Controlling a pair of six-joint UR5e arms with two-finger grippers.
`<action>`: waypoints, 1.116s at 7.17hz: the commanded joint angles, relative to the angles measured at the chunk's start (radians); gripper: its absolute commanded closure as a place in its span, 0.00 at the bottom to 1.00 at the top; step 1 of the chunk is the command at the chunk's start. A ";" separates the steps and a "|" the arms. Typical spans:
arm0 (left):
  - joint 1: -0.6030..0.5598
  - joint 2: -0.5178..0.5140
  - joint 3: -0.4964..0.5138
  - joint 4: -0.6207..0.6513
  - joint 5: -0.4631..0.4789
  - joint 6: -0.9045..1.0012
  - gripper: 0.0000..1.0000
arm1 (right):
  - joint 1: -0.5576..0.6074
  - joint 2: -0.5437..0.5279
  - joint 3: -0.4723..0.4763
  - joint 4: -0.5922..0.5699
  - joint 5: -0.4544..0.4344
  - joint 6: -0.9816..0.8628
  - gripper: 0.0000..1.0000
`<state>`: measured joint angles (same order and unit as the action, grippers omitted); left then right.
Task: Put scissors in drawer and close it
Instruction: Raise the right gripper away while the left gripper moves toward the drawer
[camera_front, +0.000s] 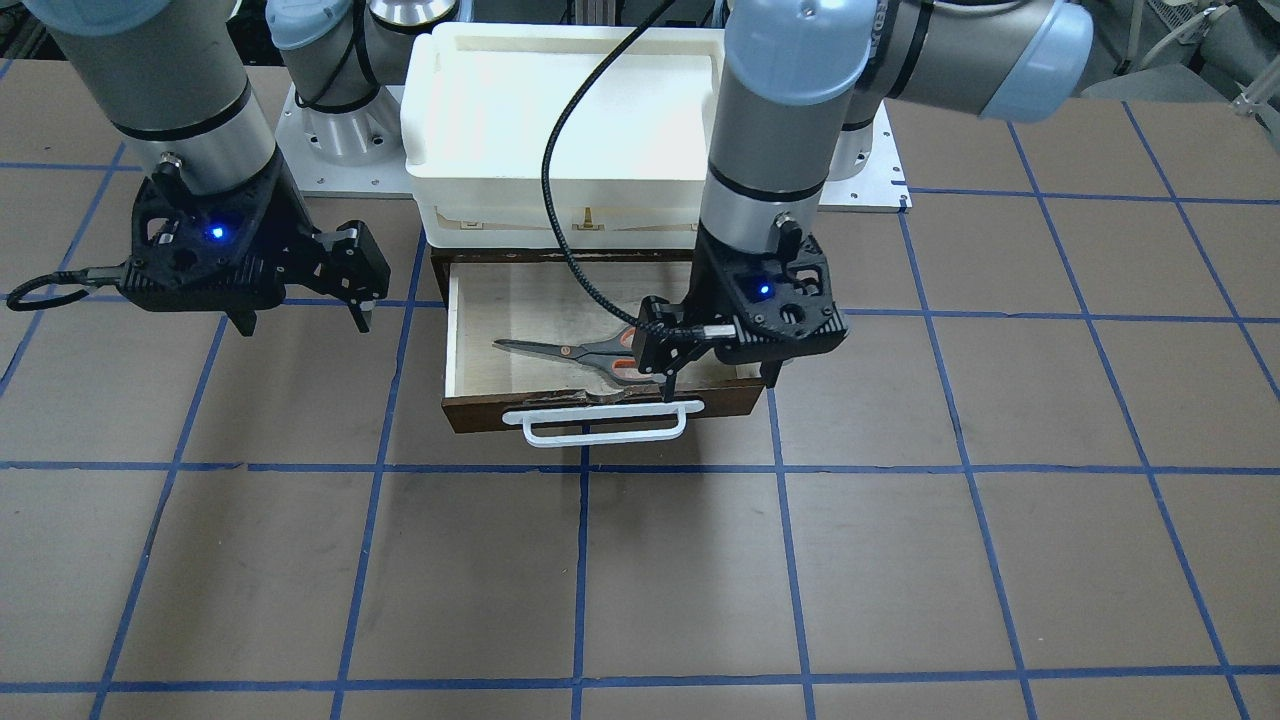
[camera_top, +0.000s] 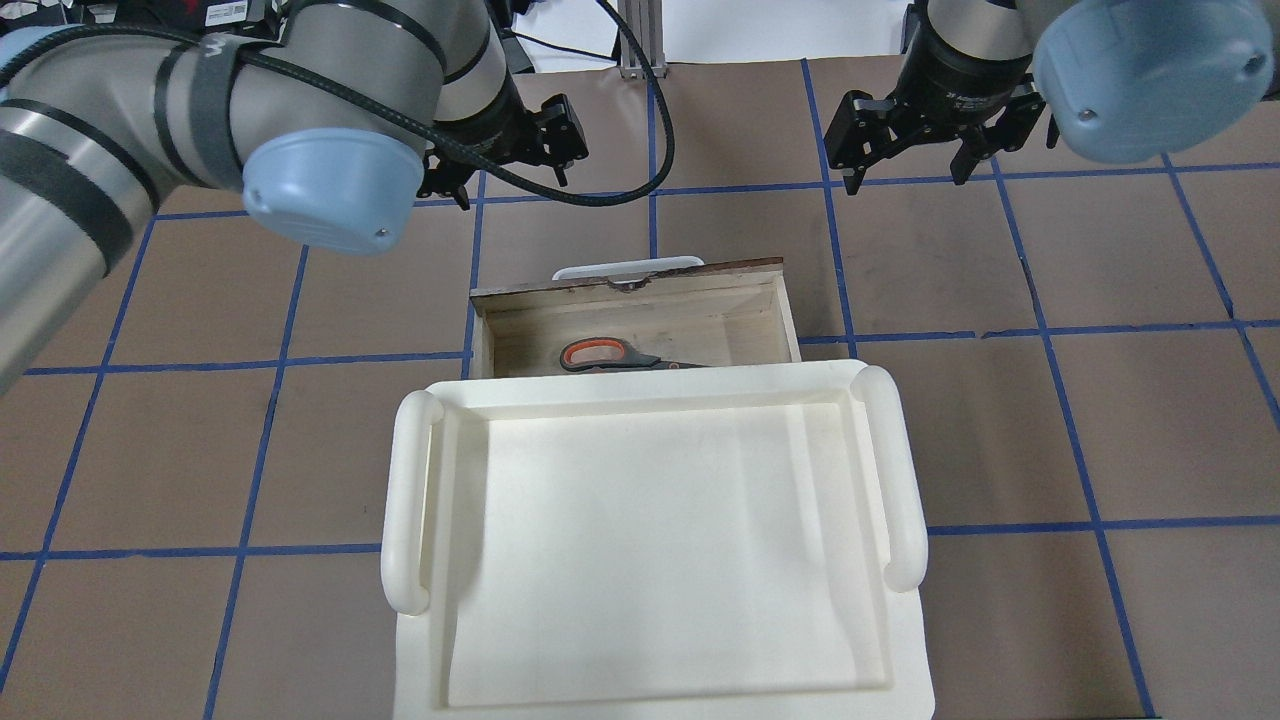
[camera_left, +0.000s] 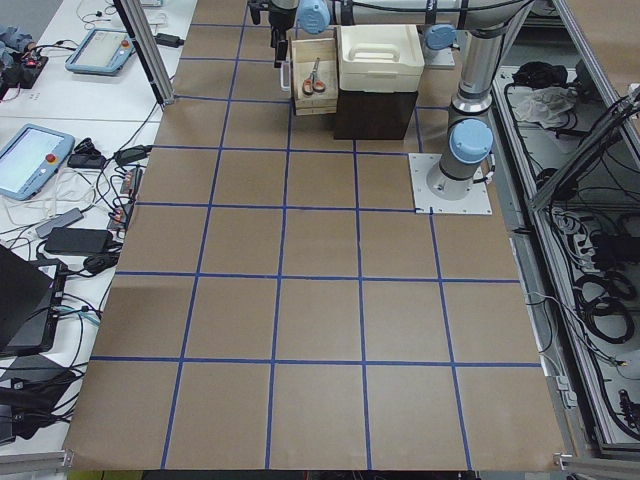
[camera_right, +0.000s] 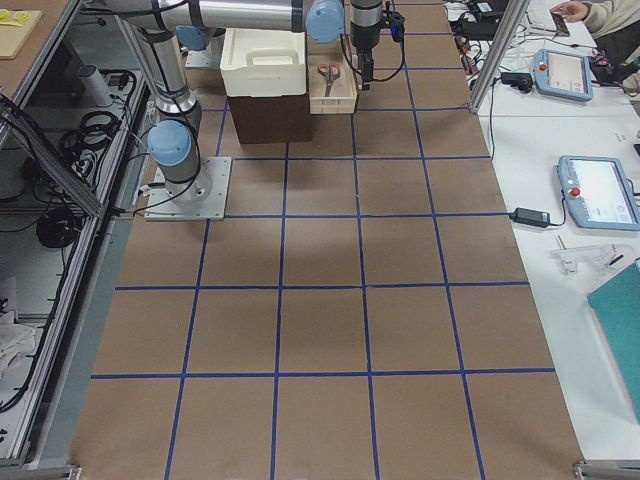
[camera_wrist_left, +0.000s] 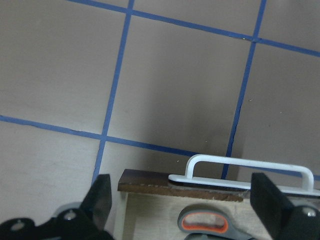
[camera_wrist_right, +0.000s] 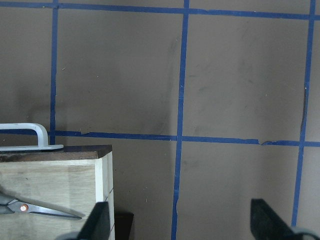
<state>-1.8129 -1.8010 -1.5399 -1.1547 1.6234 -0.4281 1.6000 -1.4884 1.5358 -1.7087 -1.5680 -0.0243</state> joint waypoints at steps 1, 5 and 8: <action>-0.040 -0.090 0.047 0.033 0.024 -0.006 0.00 | -0.006 -0.033 0.003 0.003 0.011 0.000 0.00; -0.092 -0.210 0.106 0.035 0.021 -0.001 0.00 | -0.006 -0.030 0.006 0.004 0.009 0.000 0.00; -0.121 -0.290 0.106 0.043 0.007 0.075 0.00 | -0.009 -0.030 0.006 0.001 0.013 -0.003 0.00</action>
<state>-1.9251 -2.0656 -1.4347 -1.1130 1.6374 -0.3825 1.5920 -1.5182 1.5416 -1.7063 -1.5592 -0.0279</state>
